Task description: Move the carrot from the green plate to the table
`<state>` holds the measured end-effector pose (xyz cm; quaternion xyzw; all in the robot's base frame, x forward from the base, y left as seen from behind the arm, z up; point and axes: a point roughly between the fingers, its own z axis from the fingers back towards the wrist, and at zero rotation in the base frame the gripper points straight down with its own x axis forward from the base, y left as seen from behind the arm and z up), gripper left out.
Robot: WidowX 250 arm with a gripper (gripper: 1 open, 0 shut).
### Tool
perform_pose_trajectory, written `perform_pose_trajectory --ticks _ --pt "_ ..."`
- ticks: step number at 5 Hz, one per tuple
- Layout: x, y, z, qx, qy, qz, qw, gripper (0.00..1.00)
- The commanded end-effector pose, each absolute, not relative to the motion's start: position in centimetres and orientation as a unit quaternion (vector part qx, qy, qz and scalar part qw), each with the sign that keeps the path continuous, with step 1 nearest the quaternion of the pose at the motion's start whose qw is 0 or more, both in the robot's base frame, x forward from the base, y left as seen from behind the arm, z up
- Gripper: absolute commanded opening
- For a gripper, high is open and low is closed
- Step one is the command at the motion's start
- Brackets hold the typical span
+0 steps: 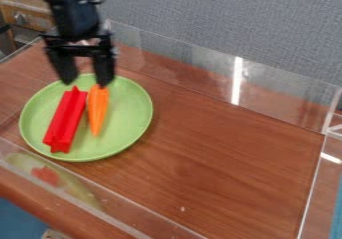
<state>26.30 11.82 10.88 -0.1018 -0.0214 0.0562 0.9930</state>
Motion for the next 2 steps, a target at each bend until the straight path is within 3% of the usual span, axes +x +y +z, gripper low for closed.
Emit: perform_pose_trajectory --ticks 1,2 --pt "24.43 12.91 12.43 -0.078 -0.045 0.065 0.994 1.0" --pt "23.82 12.24 11.81 -0.076 -0.036 0.067 0.994 1.0"
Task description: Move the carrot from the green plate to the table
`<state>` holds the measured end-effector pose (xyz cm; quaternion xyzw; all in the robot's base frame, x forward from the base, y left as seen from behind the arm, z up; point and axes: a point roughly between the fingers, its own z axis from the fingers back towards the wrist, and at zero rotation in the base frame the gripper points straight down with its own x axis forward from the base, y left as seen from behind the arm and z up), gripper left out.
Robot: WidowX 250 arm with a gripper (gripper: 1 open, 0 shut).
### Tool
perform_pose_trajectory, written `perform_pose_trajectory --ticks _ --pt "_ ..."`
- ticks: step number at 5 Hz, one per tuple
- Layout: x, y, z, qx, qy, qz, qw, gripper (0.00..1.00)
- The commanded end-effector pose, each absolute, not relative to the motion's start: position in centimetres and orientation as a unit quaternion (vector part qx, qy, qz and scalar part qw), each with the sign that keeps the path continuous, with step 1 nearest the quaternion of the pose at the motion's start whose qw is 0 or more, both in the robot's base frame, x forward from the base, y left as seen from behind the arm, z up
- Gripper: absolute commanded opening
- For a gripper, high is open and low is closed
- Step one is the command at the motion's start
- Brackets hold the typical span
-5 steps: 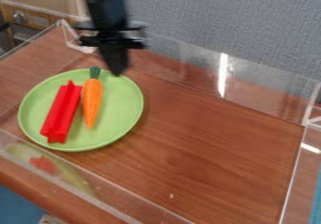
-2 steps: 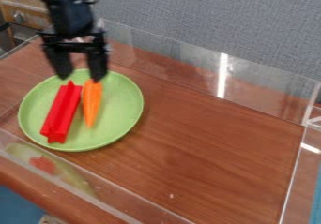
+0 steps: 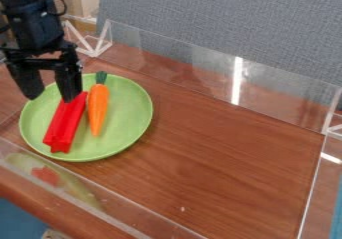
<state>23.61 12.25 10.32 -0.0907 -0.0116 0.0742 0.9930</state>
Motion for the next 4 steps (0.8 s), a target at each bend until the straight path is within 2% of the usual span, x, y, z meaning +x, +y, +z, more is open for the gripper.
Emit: perform_pose_trajectory --ticks 1,2,3,4 --pt "23.3 12.7 10.0 -0.073 -0.026 0.077 0.994 1.0" --pt "22.9 13.1 8.1 -0.071 -0.017 0.087 0.994 1.0" --pt "23.4 10.9 6.2 -0.069 -0.012 0.106 0.992 0.0" --pt "23.9 8.9 5.4 -0.069 -0.015 0.125 0.99 0.0"
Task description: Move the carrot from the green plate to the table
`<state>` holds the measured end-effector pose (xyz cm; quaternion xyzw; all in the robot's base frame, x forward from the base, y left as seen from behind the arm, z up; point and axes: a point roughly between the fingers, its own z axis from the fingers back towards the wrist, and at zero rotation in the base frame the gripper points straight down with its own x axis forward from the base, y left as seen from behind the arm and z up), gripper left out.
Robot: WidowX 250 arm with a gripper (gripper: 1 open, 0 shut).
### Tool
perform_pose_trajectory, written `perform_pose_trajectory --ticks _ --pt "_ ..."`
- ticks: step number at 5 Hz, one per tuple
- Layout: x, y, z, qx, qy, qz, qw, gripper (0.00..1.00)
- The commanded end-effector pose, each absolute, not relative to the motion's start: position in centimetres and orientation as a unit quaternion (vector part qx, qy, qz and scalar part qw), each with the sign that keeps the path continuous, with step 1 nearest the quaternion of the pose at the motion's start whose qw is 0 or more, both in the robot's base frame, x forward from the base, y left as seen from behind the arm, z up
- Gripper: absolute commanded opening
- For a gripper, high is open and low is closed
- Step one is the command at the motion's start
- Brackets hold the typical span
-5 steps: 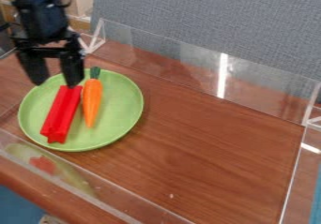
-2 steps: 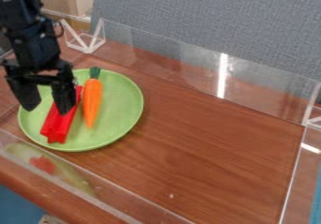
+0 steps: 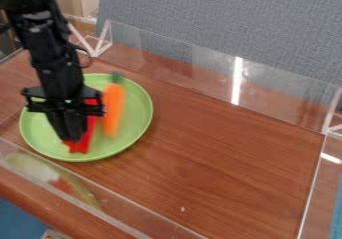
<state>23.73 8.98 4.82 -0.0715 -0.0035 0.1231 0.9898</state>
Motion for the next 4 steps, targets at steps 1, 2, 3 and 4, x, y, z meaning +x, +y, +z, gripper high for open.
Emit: perform_pose_trajectory --ticks 1,2,3,4 --pt "24.9 6.6 6.7 -0.084 -0.032 0.153 0.984 0.0" --pt "27.0 4.9 9.6 -0.106 -0.043 0.164 0.98 0.0" --pt "29.4 3.8 12.2 -0.129 -0.053 0.196 0.971 0.0" --pt "31.8 3.2 13.3 -0.154 -0.057 0.24 0.957 0.0"
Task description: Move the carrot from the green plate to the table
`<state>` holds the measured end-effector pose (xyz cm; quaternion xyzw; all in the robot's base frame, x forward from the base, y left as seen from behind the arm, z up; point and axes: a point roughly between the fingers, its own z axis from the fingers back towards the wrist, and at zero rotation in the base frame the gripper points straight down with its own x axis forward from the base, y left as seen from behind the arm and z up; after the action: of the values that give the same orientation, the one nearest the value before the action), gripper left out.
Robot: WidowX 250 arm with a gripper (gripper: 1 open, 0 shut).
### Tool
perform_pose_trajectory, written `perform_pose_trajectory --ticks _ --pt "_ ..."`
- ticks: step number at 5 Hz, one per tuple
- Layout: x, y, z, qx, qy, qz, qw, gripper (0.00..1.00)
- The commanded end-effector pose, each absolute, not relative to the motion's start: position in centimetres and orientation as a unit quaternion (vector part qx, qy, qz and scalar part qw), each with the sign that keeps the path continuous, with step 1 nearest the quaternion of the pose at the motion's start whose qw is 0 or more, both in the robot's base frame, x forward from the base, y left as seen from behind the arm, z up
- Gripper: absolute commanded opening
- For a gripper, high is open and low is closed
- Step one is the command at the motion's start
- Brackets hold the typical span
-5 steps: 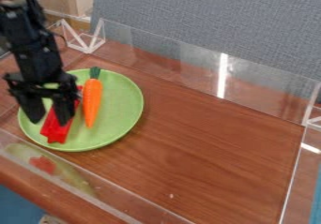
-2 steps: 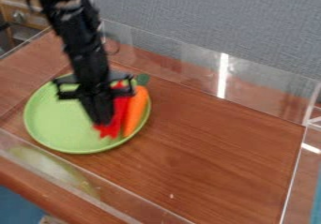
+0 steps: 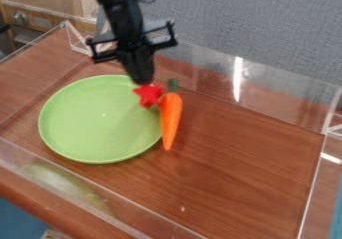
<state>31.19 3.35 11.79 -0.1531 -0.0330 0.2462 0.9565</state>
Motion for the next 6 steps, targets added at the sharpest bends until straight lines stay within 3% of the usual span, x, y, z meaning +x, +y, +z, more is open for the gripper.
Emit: perform_pose_trajectory --ticks 1,2,4,6 --pt "33.7 3.6 12.4 -0.16 -0.055 0.263 0.95 0.0" --pt "35.0 2.6 11.0 -0.162 -0.054 0.28 0.945 0.0" --pt "36.8 -3.7 11.0 -0.166 -0.041 0.213 0.962 0.0" --pt "37.5 -7.3 9.7 -0.131 -0.03 0.188 0.973 0.0"
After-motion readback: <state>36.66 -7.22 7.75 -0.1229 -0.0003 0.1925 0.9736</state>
